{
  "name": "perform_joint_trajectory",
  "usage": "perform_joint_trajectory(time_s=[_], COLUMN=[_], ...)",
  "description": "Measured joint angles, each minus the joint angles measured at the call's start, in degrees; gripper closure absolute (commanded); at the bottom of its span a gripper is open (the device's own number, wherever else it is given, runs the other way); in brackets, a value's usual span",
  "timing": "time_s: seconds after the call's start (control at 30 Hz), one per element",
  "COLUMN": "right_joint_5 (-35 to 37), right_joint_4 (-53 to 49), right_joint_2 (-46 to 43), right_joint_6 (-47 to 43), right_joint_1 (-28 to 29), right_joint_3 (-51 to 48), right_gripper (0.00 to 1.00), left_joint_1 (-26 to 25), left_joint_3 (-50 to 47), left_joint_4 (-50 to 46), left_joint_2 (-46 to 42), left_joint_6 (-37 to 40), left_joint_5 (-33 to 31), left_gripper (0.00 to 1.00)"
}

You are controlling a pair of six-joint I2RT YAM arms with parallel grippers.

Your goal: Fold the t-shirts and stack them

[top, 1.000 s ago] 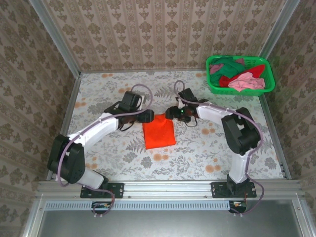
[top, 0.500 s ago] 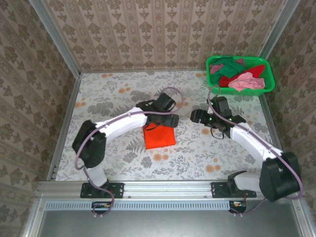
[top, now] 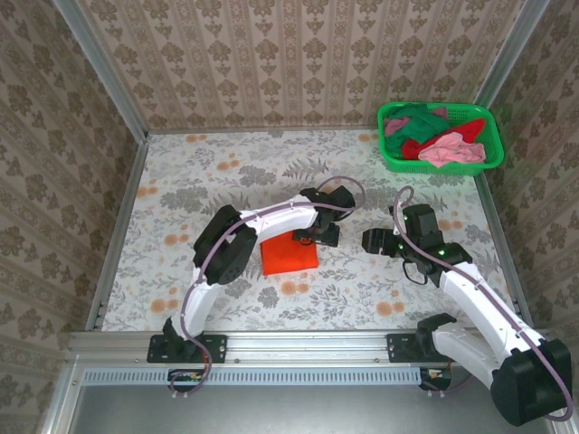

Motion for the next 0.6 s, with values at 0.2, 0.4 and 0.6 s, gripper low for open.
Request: perform_joint_trajectory(time_s=[0.2,0.4,0.6], right_joint_5=[-2.2,-3.7,-3.8], right_joint_4=[-1.5,0.0,0.0], right_joint_2=[0.1,2.1,2.1], right_joint_6=[-2.8,-2.4,-2.3], right_joint_1=[-0.5,-0.6,-0.9], right_joint_3=[0.0,0.0,0.0], right_gripper=[0.20,0.20,0.20], left_joint_1=[2.8,11.5,23.1], left_joint_3=[-12.0,-22.0,-24.8], left_joint_4=[1.5,2.0,0.1], left_joint_2=[-7.5,-14.8,-17.2], left_joint_6=[4.0,14.3,26.9], left_joint_5=[3.3,8.0,12.3], left_gripper=[0.16,0.16,0.14])
